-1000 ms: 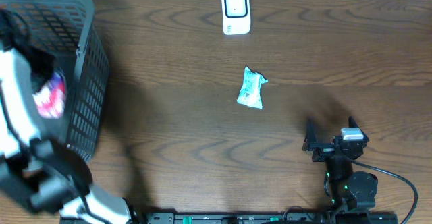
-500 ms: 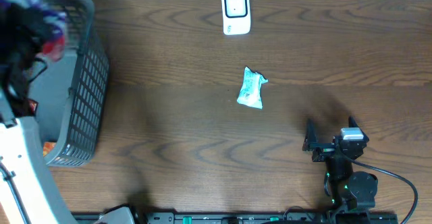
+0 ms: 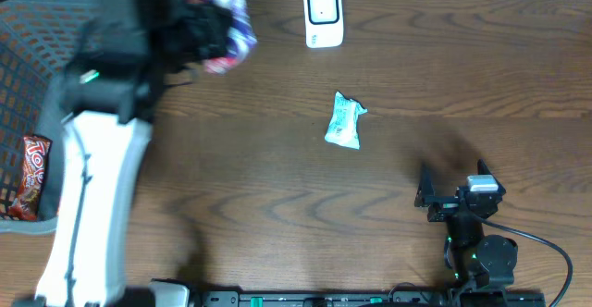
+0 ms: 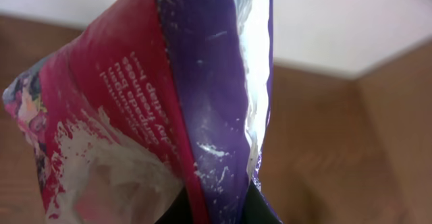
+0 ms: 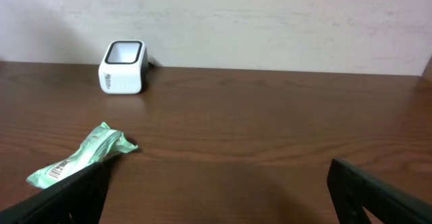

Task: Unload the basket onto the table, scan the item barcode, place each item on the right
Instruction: 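Carry the red-purple bag past the scanner and drop it beside the green packet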

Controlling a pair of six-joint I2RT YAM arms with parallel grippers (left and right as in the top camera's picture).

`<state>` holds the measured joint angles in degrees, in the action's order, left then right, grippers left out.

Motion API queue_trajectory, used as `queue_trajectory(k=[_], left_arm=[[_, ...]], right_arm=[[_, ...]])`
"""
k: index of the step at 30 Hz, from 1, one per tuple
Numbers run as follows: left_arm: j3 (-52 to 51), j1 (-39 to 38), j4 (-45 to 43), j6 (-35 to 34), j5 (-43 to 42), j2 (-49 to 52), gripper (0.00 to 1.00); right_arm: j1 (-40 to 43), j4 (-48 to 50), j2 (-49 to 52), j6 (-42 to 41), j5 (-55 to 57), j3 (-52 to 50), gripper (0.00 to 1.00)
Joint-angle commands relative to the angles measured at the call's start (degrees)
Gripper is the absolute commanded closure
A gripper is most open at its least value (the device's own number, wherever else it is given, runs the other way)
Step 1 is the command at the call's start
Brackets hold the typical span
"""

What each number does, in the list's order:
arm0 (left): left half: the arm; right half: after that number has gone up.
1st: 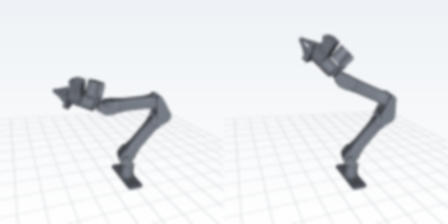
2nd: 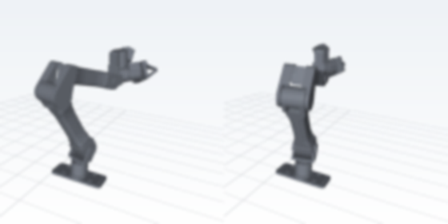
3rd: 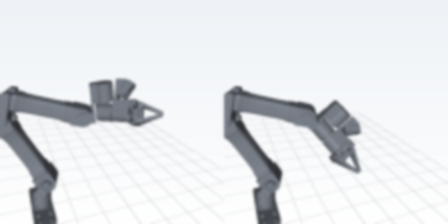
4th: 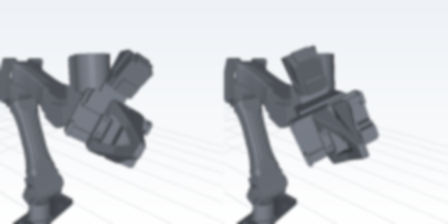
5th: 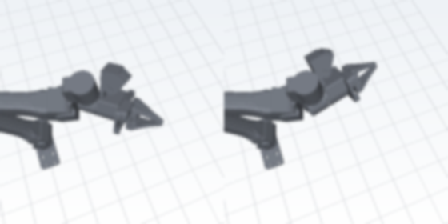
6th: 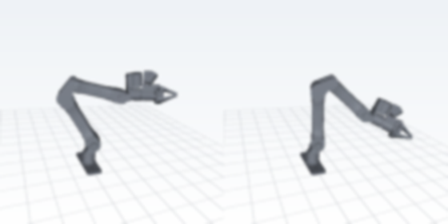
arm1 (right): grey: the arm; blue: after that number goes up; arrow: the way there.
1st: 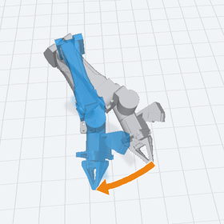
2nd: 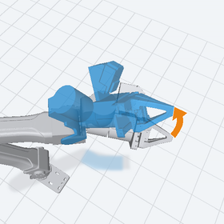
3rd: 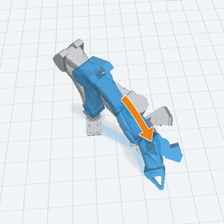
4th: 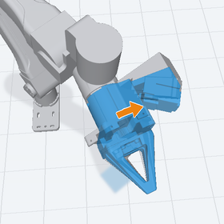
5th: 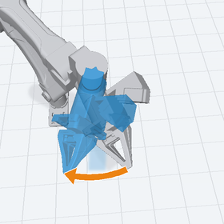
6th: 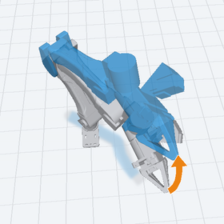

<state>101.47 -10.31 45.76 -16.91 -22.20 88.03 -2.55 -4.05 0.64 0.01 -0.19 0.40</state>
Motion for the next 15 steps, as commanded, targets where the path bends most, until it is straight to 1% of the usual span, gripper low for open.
queue_trajectory(k=[1,8,15], left_arm=[[-0.81,-4.79,1.81,3.41,4.48,5.33,0.93],[-0.81,-13.03,5.01,3.43,12.0,18.18,0.93],[-0.81,-17.53,5.18,3.58,12.41,27.8,0.92]], right_arm=[[-0.5,-0.24,-0.22,-0.79,0.04,-0.09,0.01],[-0.5,-0.24,-0.22,-0.81,0.04,-0.09,0.01],[-0.5,-0.24,-0.22,-0.79,0.04,-0.09,0.01]])
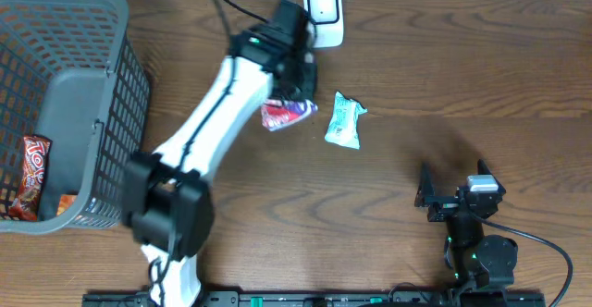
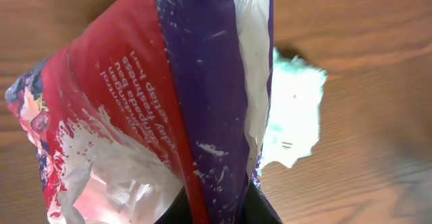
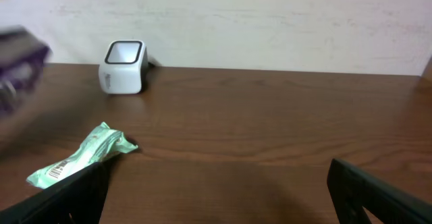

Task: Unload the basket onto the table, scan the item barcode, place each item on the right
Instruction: 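Carry the red-purple bag past the scanner and drop it beside the green packet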

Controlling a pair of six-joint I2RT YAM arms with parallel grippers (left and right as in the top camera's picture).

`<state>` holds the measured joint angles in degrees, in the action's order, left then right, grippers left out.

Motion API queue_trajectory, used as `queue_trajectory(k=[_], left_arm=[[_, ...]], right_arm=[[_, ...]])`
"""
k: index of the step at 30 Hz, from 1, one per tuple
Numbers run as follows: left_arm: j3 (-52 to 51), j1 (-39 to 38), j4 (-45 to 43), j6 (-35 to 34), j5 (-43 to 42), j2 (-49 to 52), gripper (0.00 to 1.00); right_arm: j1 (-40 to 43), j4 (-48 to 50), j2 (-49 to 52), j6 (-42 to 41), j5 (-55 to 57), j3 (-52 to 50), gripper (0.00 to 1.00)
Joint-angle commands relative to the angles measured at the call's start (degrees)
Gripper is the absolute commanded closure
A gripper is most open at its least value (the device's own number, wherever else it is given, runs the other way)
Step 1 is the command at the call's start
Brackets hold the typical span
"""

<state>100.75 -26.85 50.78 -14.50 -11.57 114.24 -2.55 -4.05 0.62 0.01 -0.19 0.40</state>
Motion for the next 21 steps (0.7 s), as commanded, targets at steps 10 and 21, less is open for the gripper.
queue_trajectory(k=[10,21], left_arm=[[1.22,-2.62,0.22,1.2,1.84,1.86,0.08],[5.25,13.9,-0.5,1.16,6.4,-21.9,0.08]], right_arm=[[-0.5,-0.24,-0.2,-0.79,0.04,-0.09,0.01],[-0.5,-0.24,-0.2,-0.81,0.04,-0.09,0.01]])
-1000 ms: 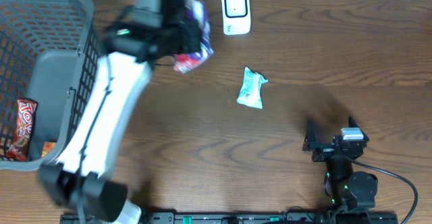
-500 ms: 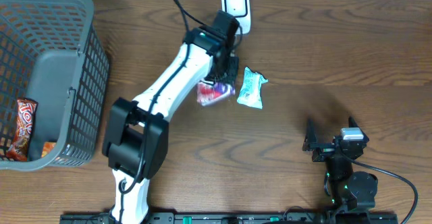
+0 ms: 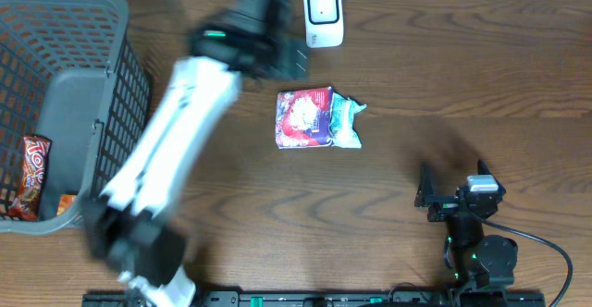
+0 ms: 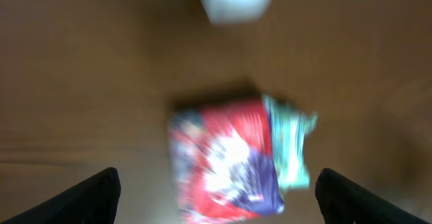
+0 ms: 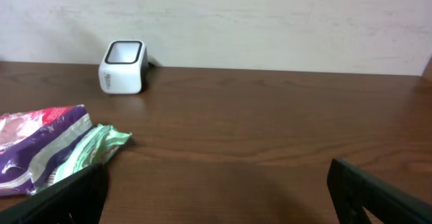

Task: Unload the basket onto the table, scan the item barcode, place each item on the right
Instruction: 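Carry the red-purple bag past the scanner and drop it beside the green packet, then reach the left gripper into the basket and grasp the small orange box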

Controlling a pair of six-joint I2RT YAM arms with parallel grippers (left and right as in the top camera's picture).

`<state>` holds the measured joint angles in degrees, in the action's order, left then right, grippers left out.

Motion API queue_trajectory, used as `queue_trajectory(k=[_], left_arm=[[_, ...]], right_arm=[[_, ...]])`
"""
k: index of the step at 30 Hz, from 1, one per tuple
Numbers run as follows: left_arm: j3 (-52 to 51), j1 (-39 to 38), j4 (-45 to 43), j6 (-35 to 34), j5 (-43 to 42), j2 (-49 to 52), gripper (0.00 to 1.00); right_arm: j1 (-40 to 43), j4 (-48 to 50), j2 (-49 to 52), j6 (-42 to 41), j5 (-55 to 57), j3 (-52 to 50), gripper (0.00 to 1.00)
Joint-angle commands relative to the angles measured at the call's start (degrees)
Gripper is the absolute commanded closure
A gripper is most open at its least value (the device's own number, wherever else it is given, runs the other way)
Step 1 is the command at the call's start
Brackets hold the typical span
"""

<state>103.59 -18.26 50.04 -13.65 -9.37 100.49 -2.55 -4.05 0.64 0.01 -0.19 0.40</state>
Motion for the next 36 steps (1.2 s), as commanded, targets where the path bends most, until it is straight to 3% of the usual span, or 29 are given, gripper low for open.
queue_trajectory(k=[1,5,11,15,18,23,28,36], left_arm=[[2.4,7.89,0.28,0.31,5.86,-10.38,0.08],[2.4,19.12,1.25,-0.61,12.17,-17.07,0.08],[2.05,36.7,8.74,-14.21,19.08,-18.62,0.08],[-0.02,43.17,12.02,-18.27,19.08,-15.65,0.09],[-1.22,45.83,14.58,-19.76,19.41,-12.24,0.09],[-1.49,48.98,22.69,-31.56,26.95,-4.55,0.09],[-1.51,49.62,27.28,-36.72,30.49,3.02,0.08],[-5.77,49.7,27.8,-45.05,30.47,11.21,0.08]], right_arm=[[-0.5,-0.24,-0.22,-0.79,0.04,-0.09,0.01],[-0.5,-0.24,-0.2,-0.79,0.04,-0.09,0.01],[-0.5,-0.24,-0.2,-0.79,0.04,-0.09,0.01],[-0.5,-0.24,-0.22,-0.79,0.04,-0.09,0.01],[-0.5,-0.24,-0.22,-0.79,0.04,-0.09,0.01],[-0.5,-0.24,-0.2,-0.79,0.04,-0.09,0.01],[-0.5,-0.24,-0.2,-0.81,0.04,-0.09,0.01],[-0.5,-0.24,-0.2,-0.79,0.04,-0.09,0.01]])
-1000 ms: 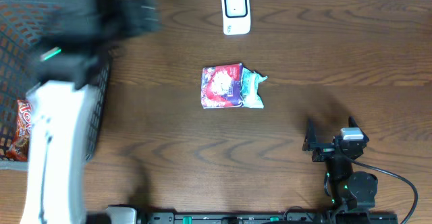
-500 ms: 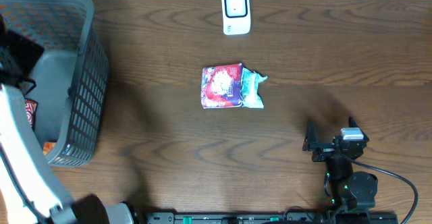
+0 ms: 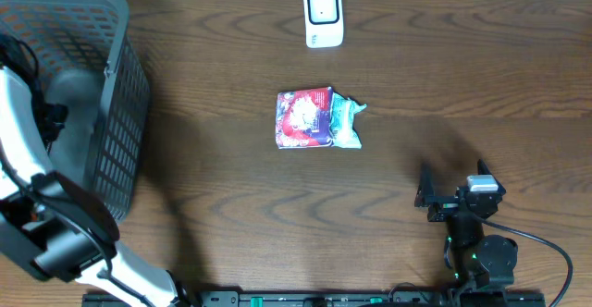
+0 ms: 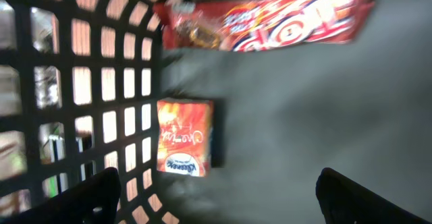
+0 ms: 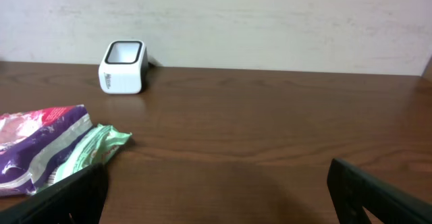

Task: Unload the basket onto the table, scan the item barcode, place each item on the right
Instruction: 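Reach the left gripper into the basket and grasp the small orange box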

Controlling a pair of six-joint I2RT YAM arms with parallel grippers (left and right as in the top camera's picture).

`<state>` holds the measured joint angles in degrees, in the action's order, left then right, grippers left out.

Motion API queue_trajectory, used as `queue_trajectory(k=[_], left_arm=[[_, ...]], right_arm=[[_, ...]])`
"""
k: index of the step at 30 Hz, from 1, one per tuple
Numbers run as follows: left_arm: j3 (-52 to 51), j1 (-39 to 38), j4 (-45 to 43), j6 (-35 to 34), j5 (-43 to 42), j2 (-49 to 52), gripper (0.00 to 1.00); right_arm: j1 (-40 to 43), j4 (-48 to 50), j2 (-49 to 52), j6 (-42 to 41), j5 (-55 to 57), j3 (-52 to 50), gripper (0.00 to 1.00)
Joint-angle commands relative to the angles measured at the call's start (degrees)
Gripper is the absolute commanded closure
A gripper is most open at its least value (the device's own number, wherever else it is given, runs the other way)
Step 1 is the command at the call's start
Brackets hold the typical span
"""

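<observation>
The white barcode scanner [image 3: 323, 16] stands at the table's far edge, also in the right wrist view [image 5: 123, 67]. A red and purple packet [image 3: 303, 118] lies mid-table against a pale green packet [image 3: 346, 122]. My left gripper [image 4: 216, 197] is open inside the grey basket [image 3: 120, 85], empty, above an orange box [image 4: 185, 137] and a long red candy wrapper [image 4: 270, 21]. My right gripper [image 5: 216, 190] rests open near the front right of the table, holding nothing.
The basket's mesh wall [image 4: 88, 82] stands close on the left of the left gripper. The right arm's base [image 3: 481, 251] sits at the front edge. Bare brown tabletop [image 3: 481, 76] stretches right of the packets.
My left arm has moved from above the packets and scanner to the far left. Its open gripper is now inside the basket. The packets and the right arm are unchanged.
My left gripper first held the red and purple packet high at the back left, then held it low beside the green packet. Then the packet lay on the table against the green one, with the gripper open above. Now the gripper is down in the basket.
</observation>
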<state>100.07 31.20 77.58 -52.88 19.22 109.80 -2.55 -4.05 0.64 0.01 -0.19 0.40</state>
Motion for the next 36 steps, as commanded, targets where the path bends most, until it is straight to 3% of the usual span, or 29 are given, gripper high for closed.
queue_trajectory(k=[1,24,25,28,31,35,36], left_arm=[[-3.41,0.24,-0.39,-6.19,1.88,2.45,0.08],[-23.39,1.27,-15.52,-9.4,0.04,3.63,0.1],[-24.13,1.68,-15.98,-9.4,-0.68,3.63,0.15],[-25.81,2.71,-16.92,-9.38,-1.22,3.63,0.44],[-26.91,3.63,-17.31,-9.38,-1.46,3.63,0.66],[-26.56,4.13,-17.27,-9.07,-3.3,3.39,0.93],[-26.25,4.13,-17.35,-8.57,-4.17,3.23,0.92]], right_arm=[[-0.5,-0.24,-0.2,-0.79,0.04,-0.09,0.01],[-0.5,-0.24,-0.2,-0.79,0.04,-0.09,0.01],[-0.5,-0.24,-0.2,-0.79,0.04,-0.09,0.01],[-0.5,-0.24,-0.22,-0.79,0.04,-0.09,0.01],[-0.5,-0.24,-0.22,-0.79,0.04,-0.09,0.01],[-0.5,-0.24,-0.22,-0.79,0.04,-0.09,0.01],[-0.5,-0.24,-0.2,-0.79,0.04,-0.09,0.01]])
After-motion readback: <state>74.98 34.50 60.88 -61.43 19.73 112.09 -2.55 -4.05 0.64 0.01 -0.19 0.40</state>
